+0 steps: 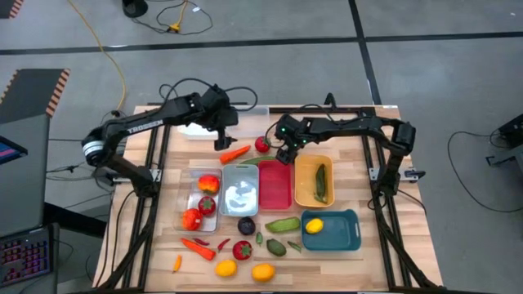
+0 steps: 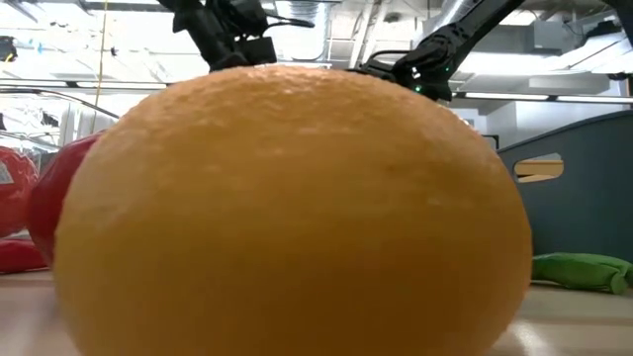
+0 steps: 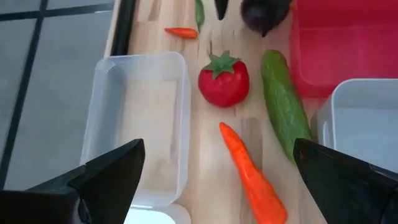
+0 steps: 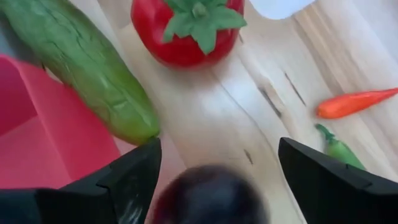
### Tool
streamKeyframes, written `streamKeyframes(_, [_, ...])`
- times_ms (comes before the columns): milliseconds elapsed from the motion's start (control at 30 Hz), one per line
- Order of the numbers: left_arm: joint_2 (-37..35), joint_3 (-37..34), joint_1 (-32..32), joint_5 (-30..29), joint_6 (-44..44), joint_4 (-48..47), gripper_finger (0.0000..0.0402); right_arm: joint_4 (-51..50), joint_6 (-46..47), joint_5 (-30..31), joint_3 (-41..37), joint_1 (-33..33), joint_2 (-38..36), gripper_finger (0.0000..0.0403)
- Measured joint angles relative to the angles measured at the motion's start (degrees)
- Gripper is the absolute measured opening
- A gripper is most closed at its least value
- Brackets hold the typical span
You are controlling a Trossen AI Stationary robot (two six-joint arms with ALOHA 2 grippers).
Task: Sort produce into baskets
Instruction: Put the plum into the red bin
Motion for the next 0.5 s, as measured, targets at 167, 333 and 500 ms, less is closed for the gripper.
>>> streamKeyframes(167, [1.3,0.0,0.0,0.1,0.5,0.9,0.0398,-1.2,0.0,0.1,0.0,0.0,0.0,0.0323])
streamKeyframes(333, [1.4,0.0,0.0,0.3,0.7,1.0,0.0398,-3.1,0.0,0.0,1.0,0.0,0.0,0.0321])
streamKeyframes(500, [1.4,0.0,0.0,0.4,0.7,1.0,0.0398,-9.5,-0.3,0.0,5.1,-0.3,0.0,0.0321])
